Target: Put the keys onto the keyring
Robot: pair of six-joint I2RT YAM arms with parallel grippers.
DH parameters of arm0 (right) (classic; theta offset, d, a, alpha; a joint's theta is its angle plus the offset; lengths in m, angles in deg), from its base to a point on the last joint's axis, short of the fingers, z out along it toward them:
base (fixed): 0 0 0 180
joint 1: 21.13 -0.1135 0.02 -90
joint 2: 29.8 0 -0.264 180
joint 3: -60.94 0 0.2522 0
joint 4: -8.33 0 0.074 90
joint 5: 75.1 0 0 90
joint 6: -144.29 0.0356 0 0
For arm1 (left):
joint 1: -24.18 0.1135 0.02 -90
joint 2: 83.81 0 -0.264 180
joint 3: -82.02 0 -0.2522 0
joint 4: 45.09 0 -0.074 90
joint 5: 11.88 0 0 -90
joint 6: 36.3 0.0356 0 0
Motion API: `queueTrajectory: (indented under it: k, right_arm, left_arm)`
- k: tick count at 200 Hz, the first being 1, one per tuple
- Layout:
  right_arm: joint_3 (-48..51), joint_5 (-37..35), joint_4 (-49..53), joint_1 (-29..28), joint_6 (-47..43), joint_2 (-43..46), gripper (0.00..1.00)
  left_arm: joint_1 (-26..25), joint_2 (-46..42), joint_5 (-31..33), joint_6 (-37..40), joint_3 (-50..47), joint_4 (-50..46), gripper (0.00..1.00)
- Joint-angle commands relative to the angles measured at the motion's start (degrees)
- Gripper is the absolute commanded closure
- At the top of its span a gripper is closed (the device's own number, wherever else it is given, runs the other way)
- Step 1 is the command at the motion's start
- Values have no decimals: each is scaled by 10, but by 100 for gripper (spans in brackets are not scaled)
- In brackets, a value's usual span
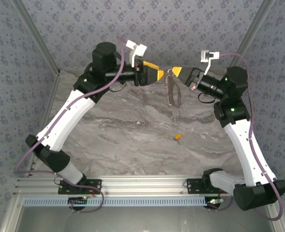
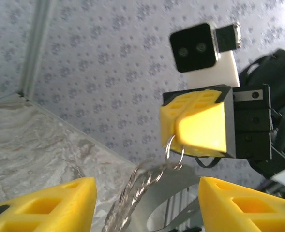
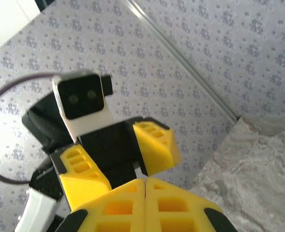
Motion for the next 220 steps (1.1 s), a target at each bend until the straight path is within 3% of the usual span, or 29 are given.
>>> queueTrajectory:
  k: [1, 61, 220]
  right_arm:
    - [-8, -30, -92, 2, 46, 3, 100]
    - [0, -102, -253, -11, 147, -39, 100]
    - [3, -193, -356, -79, 204, -86, 100]
  left_arm:
    - [1, -46, 74, -52, -34, 108, 42]
    - [-9, -54, 91, -186, -101, 286, 47]
    - [-31, -19, 175, -225, -98, 381, 66]
